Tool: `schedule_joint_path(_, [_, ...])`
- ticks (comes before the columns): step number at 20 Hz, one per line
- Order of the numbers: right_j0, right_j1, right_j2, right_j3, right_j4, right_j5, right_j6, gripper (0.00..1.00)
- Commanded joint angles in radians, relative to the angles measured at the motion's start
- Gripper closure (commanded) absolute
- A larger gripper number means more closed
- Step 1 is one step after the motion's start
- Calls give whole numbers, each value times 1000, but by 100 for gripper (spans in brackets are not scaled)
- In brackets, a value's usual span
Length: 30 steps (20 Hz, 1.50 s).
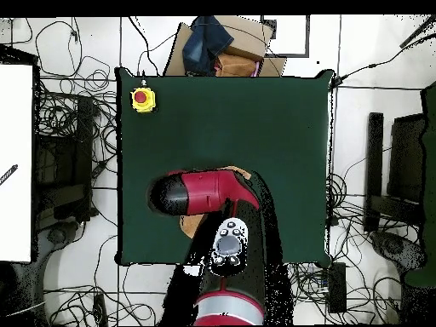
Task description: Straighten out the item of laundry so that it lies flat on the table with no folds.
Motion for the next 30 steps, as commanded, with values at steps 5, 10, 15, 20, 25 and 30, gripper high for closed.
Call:
schedule_joint_path(5, [12,93,85,-149,27,50,115,100])
schedule_joint_path(10, [14,83,83,-92,12,-12,128,100])
schedule_joint_path(15, [11,87,83,-79,2,-34,124,100])
schedule_joint_path(20, [8,80,82,-67,-1,-42,121,100])
schedule_joint_path(25, [10,91,85,-68,-4,-55,121,100])
schedule_joint_path(30, [20,90,81,-77,5,-33,128,100])
